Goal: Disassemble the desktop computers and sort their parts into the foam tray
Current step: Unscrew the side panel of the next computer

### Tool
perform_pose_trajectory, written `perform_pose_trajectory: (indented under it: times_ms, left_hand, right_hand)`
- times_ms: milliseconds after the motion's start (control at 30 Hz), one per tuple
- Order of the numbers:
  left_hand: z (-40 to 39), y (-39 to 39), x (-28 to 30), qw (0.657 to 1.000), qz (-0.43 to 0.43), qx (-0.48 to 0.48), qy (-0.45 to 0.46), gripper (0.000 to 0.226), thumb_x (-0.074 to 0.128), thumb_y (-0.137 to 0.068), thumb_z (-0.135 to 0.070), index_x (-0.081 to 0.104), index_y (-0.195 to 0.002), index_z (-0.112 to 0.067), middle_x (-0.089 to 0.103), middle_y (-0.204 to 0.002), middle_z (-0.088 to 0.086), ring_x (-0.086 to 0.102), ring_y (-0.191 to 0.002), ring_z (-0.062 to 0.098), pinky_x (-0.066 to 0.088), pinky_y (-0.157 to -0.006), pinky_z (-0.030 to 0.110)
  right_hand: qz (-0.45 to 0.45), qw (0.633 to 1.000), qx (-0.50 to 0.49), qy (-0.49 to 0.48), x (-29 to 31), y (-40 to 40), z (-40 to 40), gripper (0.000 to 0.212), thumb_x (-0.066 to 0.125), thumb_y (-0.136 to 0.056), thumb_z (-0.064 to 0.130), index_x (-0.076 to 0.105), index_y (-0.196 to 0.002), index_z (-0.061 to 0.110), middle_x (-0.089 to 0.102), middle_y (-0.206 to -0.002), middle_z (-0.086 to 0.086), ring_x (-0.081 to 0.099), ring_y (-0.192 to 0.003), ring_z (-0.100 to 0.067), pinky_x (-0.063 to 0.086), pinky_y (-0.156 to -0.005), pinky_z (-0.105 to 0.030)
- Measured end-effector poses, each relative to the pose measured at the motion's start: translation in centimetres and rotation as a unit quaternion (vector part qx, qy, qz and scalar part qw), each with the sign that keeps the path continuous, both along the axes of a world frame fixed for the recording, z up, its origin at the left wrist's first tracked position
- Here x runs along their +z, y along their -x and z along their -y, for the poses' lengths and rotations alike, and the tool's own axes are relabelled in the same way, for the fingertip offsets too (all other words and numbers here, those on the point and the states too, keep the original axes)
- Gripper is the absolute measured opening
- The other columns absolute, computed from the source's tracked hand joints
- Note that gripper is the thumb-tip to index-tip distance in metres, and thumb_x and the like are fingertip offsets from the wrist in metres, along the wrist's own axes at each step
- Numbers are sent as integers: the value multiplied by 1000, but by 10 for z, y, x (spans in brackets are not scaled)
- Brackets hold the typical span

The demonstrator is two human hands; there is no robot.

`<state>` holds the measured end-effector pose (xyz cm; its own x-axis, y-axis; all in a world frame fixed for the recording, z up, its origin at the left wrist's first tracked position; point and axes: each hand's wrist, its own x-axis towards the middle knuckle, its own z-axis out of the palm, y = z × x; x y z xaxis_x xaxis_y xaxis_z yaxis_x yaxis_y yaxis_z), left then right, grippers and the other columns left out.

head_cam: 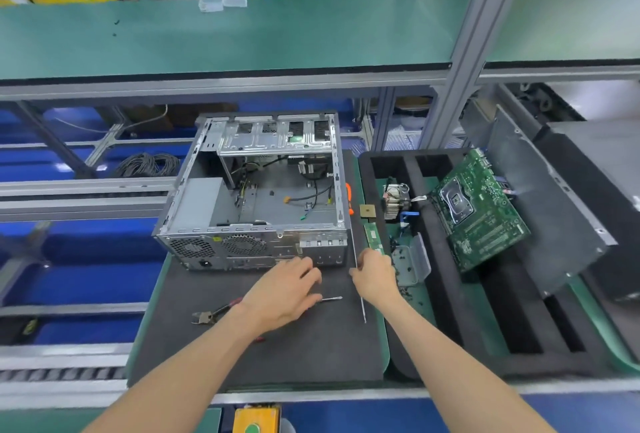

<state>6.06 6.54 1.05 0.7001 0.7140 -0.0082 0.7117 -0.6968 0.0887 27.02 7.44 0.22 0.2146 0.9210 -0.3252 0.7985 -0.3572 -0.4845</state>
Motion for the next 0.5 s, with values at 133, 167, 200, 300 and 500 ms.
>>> perform_pose_trajectory:
  times_ms: [133, 167, 200, 300, 500]
  left_hand:
    - [5, -5, -24, 989, -74, 87, 93, 35, 53, -96, -51, 49, -116, -22, 47, -118, 0, 47, -111, 23, 40, -91, 39]
    - [5, -6, -27, 987, -76, 97, 101, 33, 52, -98, -48, 48, -115, -21, 47, -118, 0, 46, -111, 24, 40, -89, 39]
    - [5, -7, -30, 986, -73, 104, 107, 30, 51, -100, -46, 48, -115, -21, 47, -118, 1, 46, -111, 24, 40, -89, 39]
    - [4, -8, -31, 985, -51, 111, 124, 21, 42, -105, -39, 46, -111, -20, 49, -114, 1, 49, -107, 26, 42, -87, 39]
    - [7, -19, -6, 931, 180, 208, 240, 17, 35, -107, -26, 38, -92, -20, 48, -89, -3, 50, -77, 24, 45, -76, 47]
  right_hand:
    - [19, 1000, -14, 15, -6, 9, 0, 12, 60, -92, 8, 49, -88, 8, 60, -106, -16, 61, -102, -38, 42, -71, -34]
    - [23, 999, -15, 16, -6, 10, -2, 19, 59, -90, 6, 43, -79, 11, 59, -101, -14, 60, -99, -38, 40, -69, -34]
    - [26, 999, -16, 19, -6, 12, -3, 26, 57, -89, 5, 38, -73, 14, 55, -94, -12, 59, -95, -37, 39, -68, -34]
    - [8, 999, -44, 20, -2, 15, -4, 27, 50, -89, 6, 36, -69, 16, 45, -78, -3, 50, -81, -32, 38, -66, -33]
    - [-106, 982, -158, -10, 5, 10, 4, 19, 43, -98, 7, 48, -80, 4, 51, -88, -9, 57, -88, -33, 48, -75, -39]
